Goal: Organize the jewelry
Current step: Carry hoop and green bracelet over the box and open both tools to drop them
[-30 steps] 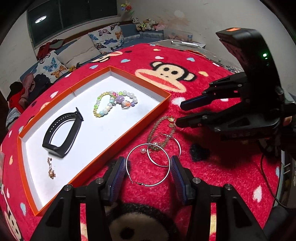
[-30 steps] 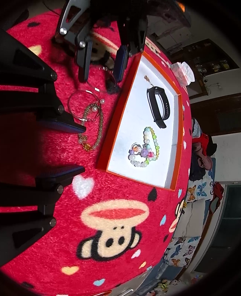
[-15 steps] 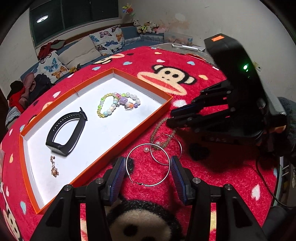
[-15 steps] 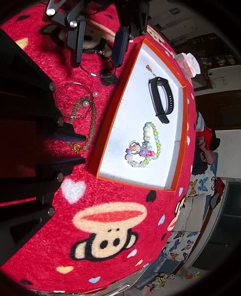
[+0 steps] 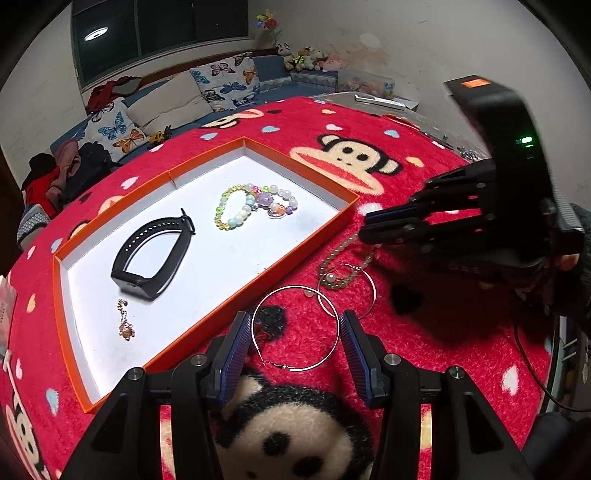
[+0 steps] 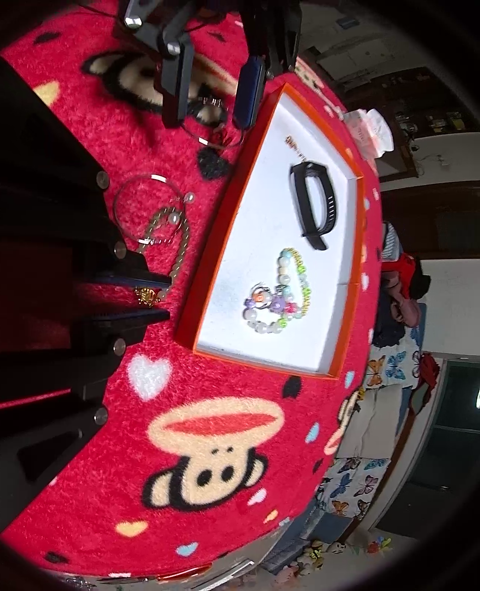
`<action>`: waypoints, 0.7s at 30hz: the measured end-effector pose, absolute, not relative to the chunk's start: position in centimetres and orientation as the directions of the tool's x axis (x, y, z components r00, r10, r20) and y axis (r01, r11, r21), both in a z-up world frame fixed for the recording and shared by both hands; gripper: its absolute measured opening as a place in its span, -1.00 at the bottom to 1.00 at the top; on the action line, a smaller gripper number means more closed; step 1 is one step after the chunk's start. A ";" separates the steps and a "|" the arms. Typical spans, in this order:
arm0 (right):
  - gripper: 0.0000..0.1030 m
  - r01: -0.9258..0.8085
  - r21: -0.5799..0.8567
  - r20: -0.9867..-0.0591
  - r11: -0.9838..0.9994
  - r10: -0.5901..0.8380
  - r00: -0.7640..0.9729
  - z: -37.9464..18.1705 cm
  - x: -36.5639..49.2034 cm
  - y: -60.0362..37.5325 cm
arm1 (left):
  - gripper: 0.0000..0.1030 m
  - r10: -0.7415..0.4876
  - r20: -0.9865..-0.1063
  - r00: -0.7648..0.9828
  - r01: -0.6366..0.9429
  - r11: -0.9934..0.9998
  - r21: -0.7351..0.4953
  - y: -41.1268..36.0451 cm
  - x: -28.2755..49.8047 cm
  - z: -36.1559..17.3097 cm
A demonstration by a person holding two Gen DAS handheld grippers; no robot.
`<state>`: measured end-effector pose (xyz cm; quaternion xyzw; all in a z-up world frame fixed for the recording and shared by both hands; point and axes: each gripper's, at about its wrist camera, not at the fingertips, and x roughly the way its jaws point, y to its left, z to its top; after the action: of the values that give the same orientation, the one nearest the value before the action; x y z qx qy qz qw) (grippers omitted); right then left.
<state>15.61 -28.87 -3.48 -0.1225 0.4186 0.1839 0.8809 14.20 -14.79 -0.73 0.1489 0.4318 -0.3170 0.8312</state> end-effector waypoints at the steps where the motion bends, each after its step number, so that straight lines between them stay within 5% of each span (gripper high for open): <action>1: -0.75 -0.429 -0.060 -0.777 0.901 0.228 0.587 -3.2 15.5 -28.8 | 0.02 -0.399 -0.811 0.428 0.654 0.756 -0.027 -14.8 14.2 -0.7; 21: -0.74 -0.481 -0.062 -0.677 0.875 0.317 0.664 3.3 14.1 -28.5 | 0.02 -0.388 -0.774 0.499 0.589 0.808 -0.025 -11.7 14.9 2.2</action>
<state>14.10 -28.54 3.35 -0.1185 0.3454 0.2205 0.9045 14.90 -11.66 2.21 0.1220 0.4112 -0.2850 0.8572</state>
